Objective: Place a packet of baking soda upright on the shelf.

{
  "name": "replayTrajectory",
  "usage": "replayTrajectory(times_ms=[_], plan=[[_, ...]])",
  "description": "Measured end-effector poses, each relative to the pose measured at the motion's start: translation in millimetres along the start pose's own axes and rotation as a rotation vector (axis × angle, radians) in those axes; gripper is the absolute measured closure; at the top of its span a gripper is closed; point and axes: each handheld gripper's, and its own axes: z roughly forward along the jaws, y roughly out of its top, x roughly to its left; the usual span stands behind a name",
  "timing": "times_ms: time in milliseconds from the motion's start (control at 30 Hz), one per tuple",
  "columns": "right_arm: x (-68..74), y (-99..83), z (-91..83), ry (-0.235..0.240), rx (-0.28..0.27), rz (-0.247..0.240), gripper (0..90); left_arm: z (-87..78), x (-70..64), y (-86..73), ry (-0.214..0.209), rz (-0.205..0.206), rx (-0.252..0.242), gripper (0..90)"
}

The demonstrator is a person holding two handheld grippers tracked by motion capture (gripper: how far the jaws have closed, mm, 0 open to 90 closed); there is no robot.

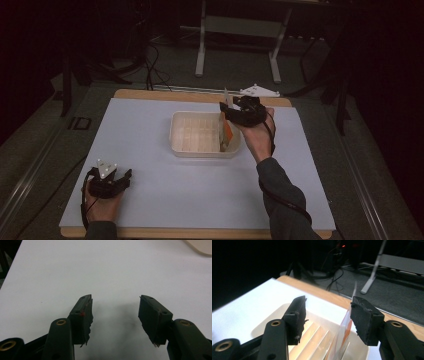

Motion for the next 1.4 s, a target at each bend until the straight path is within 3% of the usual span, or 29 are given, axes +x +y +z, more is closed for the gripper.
replayTrajectory(times_ms=[167, 400, 667, 933, 1167, 1400], plan=[[2.5, 2.3, -8.2, 0.040, 0.033, -0.059, 45.5, -0.2, -0.1, -0.1, 0.001, 0.001, -0.002, 44.5], [4.1, 5.4, -26.3, 0.071, 0.047, -0.107, 45.3, -0.5, -0.1, -0.2, 0.002, 0.001, -0.004, 44.5], [1.4, 5.6, -53.0, 0.086, 0.042, -0.126, 44.8, -0.7, -0.3, -0.3, 0.004, 0.001, -0.004, 44.5], [-4.7, -5.6, -73.4, 0.079, 0.043, -0.119, 44.6, -1.0, -0.6, -0.4, 0.005, 0.001, -0.005, 44.5], [-13.8, -29.3, -80.2, 0.050, 0.051, -0.087, 45.0, -1.1, -0.8, -0.5, 0.009, 0.000, -0.005, 44.5], [-36.4, -84.9, -68.2, -0.032, 0.141, -0.022, 47.1, -1.2, -0.4, -0.5, 0.012, -0.006, -0.002, 44.2]])
